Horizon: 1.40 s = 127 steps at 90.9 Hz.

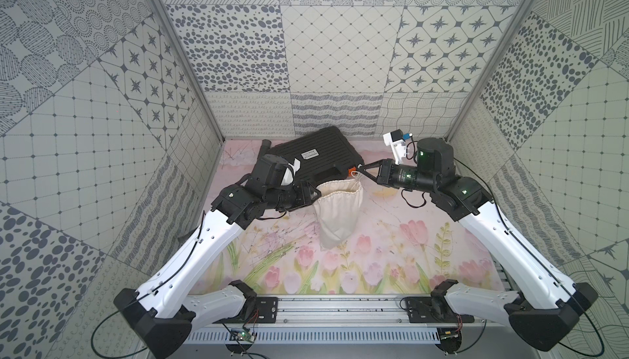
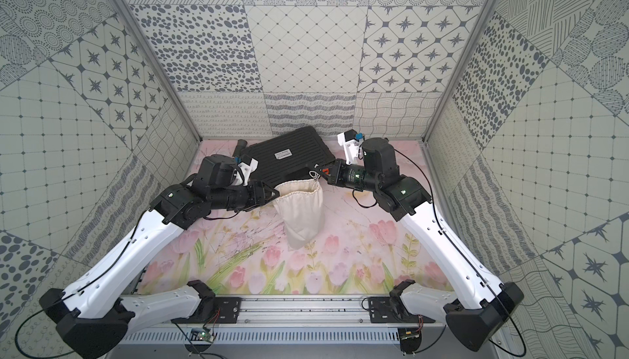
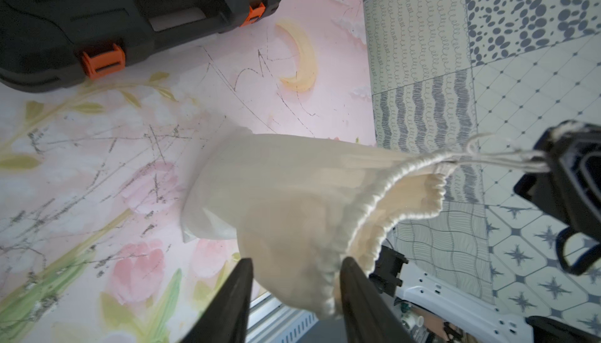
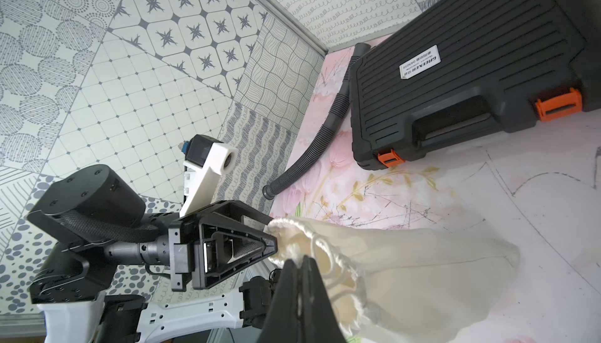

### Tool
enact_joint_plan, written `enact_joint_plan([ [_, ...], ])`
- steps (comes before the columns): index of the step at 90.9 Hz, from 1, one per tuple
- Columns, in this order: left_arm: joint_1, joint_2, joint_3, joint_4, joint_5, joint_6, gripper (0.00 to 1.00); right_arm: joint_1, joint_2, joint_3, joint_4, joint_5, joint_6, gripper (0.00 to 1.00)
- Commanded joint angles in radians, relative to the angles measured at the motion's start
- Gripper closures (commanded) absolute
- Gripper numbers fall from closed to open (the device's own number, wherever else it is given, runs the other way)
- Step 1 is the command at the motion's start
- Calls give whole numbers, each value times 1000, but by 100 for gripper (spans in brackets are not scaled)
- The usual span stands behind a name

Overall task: Close the soil bag
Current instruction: Frap the soil bag at the center of the board.

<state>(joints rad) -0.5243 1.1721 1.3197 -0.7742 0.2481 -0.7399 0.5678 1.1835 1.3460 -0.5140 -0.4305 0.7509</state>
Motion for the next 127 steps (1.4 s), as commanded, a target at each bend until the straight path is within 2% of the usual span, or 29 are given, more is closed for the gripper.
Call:
enact_joint_plan([
  [1,18,13,16,15,49,29,29,18,-32,4,196,92,55,100],
  [28,17,-90,7,41,15,51,13,18,24,71,199,66,24,100],
  [39,8,-65,27,22,30,30,14,18,42,102,199,62,11,100],
  [63,-56,-20,46,35,-80,-7,22,18,43,130,199,62,12,100],
  [74,-114,-17,94,72,-157,73,23,17,46,146,198,50,16,100],
  [82,-156,-23,111,162,-186,187,17,17,51,151,199,40,17,100],
  [96,-188,6,128,319,-126,346,16,15,52,148,198,29,27,100],
  [114,-252,82,143,438,-120,420,15,9,54,188,192,26,22,100],
  [127,-287,118,146,483,-144,454,19,6,60,216,180,21,20,100],
])
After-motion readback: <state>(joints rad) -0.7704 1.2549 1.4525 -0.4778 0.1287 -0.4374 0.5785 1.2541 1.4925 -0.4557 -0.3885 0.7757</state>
